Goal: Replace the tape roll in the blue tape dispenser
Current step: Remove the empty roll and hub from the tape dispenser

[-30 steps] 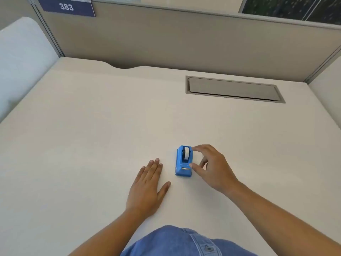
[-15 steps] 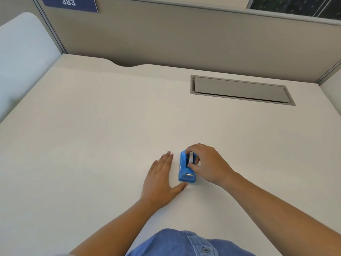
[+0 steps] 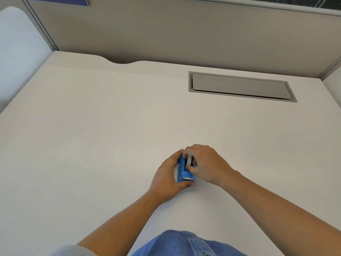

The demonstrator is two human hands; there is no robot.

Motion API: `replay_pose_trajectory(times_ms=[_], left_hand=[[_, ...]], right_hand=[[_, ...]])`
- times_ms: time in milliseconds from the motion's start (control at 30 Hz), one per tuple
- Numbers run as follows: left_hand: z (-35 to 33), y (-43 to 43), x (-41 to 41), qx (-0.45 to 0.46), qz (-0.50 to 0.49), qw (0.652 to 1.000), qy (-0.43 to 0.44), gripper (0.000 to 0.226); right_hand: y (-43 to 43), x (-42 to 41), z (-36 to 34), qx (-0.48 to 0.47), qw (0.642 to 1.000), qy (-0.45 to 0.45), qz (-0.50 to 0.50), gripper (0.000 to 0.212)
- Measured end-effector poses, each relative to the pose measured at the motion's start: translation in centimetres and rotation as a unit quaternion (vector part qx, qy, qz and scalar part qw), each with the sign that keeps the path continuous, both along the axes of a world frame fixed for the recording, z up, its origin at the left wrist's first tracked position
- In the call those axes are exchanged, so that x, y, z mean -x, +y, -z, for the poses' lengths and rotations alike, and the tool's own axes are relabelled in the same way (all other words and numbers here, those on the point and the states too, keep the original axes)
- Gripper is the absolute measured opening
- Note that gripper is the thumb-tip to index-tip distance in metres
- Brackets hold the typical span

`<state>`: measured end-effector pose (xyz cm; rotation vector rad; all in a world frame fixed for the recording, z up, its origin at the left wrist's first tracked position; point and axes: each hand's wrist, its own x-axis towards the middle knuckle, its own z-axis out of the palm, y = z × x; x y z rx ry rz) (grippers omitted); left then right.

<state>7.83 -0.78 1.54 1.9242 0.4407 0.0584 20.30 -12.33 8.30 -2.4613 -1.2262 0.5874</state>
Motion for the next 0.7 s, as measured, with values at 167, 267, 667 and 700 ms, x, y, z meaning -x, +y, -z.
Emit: replay_pose_trajectory(times_ms=[167,267,667,700], left_hand=[[-0.1,0.0,0.0,-0.012,0.000,1.000,0.002,0.092],[-0.2,0.0,-0.1,-0.021,0.000,1.000,0.008,0.092],[-0.1,0.0,0.0,-0.017,0.007,1.000,0.015,0.094],[-0.1,0.0,0.0,-0.018,0.007,1.000,0.016,0.093]], right_hand=[[0.5,-0.5,-1.0,0.000,1.000,0.002,-0.020,0.023],[0.7,-0.8,-1.2,0.006,1.000,-0.001,-0.029,0.023],[0.7,-0.7,-2.9,-0.034,0.999,-0.007,-0.027,0.025],[0.6,-0.6,-3.1,-0.035,0.999,-0.006,-0.027,0.025]])
